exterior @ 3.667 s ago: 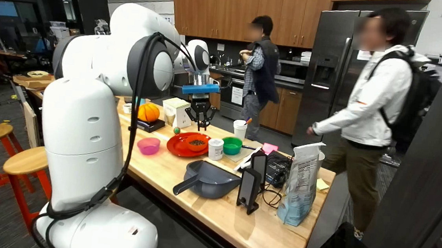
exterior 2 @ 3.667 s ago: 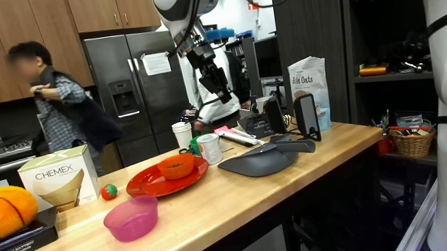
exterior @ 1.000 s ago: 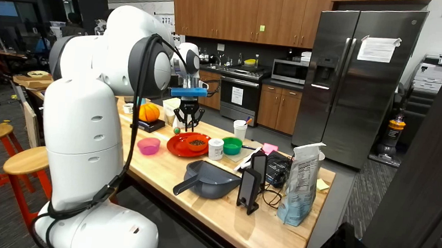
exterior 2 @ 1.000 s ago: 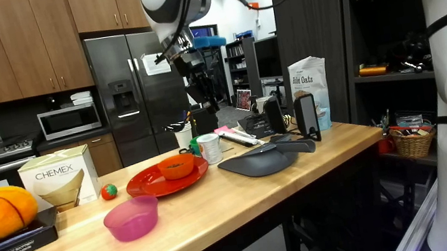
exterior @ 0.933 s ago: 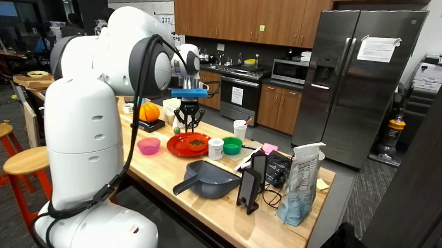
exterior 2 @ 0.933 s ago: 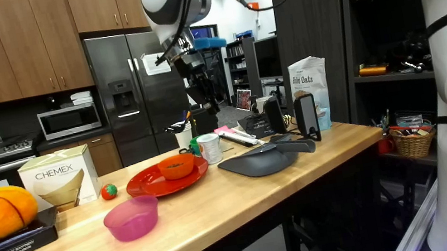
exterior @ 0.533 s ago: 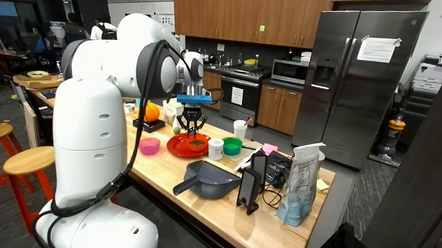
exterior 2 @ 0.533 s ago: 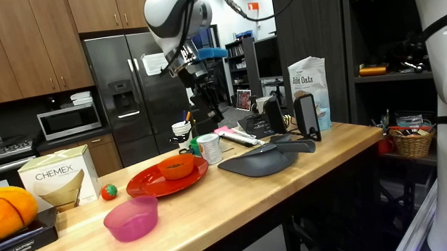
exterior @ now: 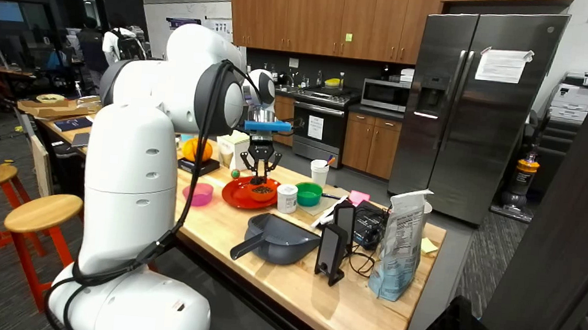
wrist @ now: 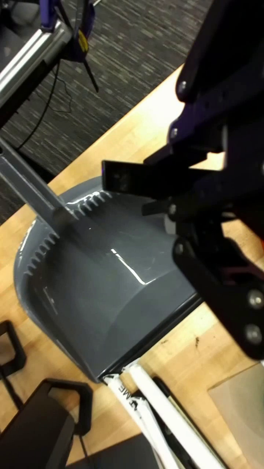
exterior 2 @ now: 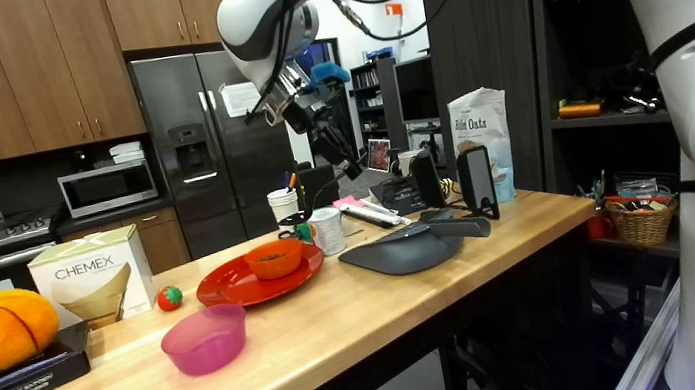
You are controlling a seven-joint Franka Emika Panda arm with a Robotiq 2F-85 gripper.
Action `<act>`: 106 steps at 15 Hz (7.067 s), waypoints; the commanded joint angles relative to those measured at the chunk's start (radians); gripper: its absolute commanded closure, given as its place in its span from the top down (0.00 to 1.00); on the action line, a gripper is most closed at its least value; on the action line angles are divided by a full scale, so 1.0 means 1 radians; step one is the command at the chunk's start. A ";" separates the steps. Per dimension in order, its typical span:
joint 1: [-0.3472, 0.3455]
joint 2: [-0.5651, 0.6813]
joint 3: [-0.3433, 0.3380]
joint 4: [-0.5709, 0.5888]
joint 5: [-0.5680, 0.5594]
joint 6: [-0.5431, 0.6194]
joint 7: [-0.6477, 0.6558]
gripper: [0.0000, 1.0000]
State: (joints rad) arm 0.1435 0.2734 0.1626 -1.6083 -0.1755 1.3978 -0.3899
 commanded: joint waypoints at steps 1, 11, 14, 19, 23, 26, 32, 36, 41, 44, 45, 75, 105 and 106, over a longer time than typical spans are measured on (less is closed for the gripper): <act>0.012 0.080 0.002 0.155 -0.086 -0.157 -0.080 0.06; 0.078 0.253 0.017 0.379 -0.331 -0.228 -0.284 0.06; 0.095 0.289 0.014 0.424 -0.345 -0.190 -0.289 0.06; 0.122 0.337 0.003 0.484 -0.371 -0.150 -0.306 0.06; 0.133 0.363 0.000 0.495 -0.374 -0.142 -0.326 0.06; 0.134 0.380 -0.002 0.491 -0.371 -0.135 -0.333 0.06; 0.130 0.406 -0.004 0.473 -0.366 -0.114 -0.340 0.06; 0.127 0.426 -0.012 0.480 -0.367 -0.100 -0.342 0.06; 0.126 0.461 -0.032 0.503 -0.377 -0.075 -0.358 0.06; 0.133 0.485 -0.050 0.522 -0.403 -0.066 -0.362 0.06; 0.135 0.495 -0.056 0.536 -0.416 -0.067 -0.362 0.06; 0.111 0.609 -0.016 0.763 -0.319 -0.220 -0.369 0.06; 0.109 0.634 -0.052 0.792 -0.318 -0.205 -0.361 0.06; 0.111 0.633 -0.053 0.790 -0.322 -0.214 -0.364 0.06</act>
State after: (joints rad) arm 0.2560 0.9187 0.1068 -0.8147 -0.5075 1.2130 -0.7539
